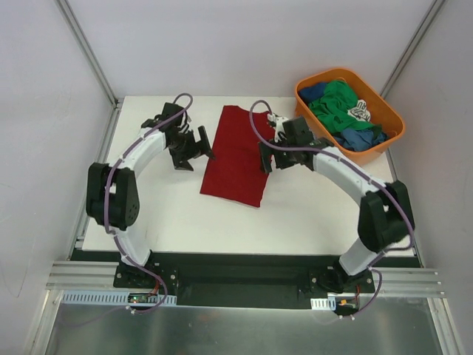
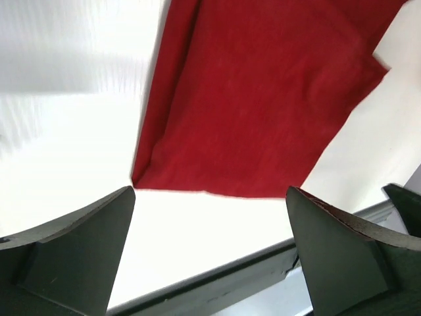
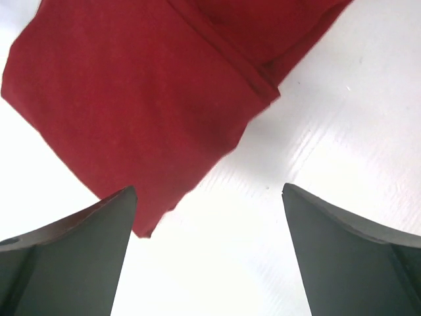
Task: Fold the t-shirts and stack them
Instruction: Fold the folded rectangular tshirt in 1/3 of the way, then grab one side of the 2/3 rectangular tshirt with both arms
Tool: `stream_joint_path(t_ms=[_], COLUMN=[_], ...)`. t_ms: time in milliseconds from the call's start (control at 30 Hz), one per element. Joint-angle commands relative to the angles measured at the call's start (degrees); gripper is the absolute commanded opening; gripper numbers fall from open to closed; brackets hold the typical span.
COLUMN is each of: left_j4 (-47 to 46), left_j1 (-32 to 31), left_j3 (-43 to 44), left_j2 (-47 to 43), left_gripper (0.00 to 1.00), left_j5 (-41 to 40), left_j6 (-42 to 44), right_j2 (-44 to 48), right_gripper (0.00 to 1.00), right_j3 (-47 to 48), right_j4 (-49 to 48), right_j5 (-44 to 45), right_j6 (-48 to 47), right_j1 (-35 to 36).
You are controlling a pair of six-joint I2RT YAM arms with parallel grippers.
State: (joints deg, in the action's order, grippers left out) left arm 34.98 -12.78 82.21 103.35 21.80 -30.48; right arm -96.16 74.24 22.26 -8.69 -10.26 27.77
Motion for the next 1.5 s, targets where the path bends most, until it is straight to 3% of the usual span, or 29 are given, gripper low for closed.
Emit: stream_joint_path(t_ms=[0, 67, 133, 267, 367, 533, 667, 867, 1000, 1100, 1333, 1467], left_j4=[0.4, -0.4, -1.8, -3.3, -5.8, -8.8, -9.0, -10.5, -11.5, -11.8, -12.1, -12.1], left_j1=[-0.2, -0.2, -0.2, -0.2, -0.2, -0.2, -0.2, -0.2, -0.3, -0.3, -0.3, -0.3], left_j3=[-8.8, -13.6, -17.7, -21.7, -23.8, -22.9, -21.2, -21.1, -19.6, -19.4, -18.2, -18.5], left_j2=[-7.7, -10.8, -12.9, -13.1, -12.1, -8.5, -4.5, -1.1, 1.2, 2.4, 3.7, 2.9], left_gripper=[0.99, 0.99, 0.99, 0.99, 0.99, 0.91, 0.69, 0.63, 0.53, 0.41, 0.00, 0.00], left_j5=[-1.2, -1.1, -1.1, 1.1, 2.2, 2.3, 2.8, 2.5, 4.5, 5.0, 6.1, 5.4], left_j6=[-1.2, -1.6, -2.4, -3.6, -4.8, -6.0, -6.1, -7.0, -7.2, -7.2, -6.4, -5.6], right_j2=[14.9, 25.2, 30.0, 26.2, 21.7, 15.9, 10.5, 2.4, -1.2, -3.0, -5.4, -6.9], right_gripper=[0.97, 0.97, 0.97, 0.97, 0.97, 0.97, 0.99, 0.93, 0.90, 0.87, 0.78, 0.74], right_j3=[-15.8, -23.0, -28.4, -22.5, -19.7, -17.1, -13.9, -10.1, -8.6, -8.1, -7.4, -7.3], right_j4=[-14.8, -27.2, -30.3, -16.6, -12.3, -6.8, -4.4, -3.1, -2.1, -1.3, -1.3, -0.8], right_j5=[4.1, 3.9, 3.0, -4.2, -13.3, -6.3, -3.1, -3.2, -1.8, -0.1, 4.1, 6.1], right_j6=[0.7, -0.1, 0.8, -2.0, -3.4, -10.9, -13.4, -13.6, -14.4, -15.0, -16.1, -16.3], right_j1=[2.1, 3.5, 3.4, 3.4, 4.6, 14.1, 19.0, 21.3, 22.2, 22.2, 22.2, 22.1])
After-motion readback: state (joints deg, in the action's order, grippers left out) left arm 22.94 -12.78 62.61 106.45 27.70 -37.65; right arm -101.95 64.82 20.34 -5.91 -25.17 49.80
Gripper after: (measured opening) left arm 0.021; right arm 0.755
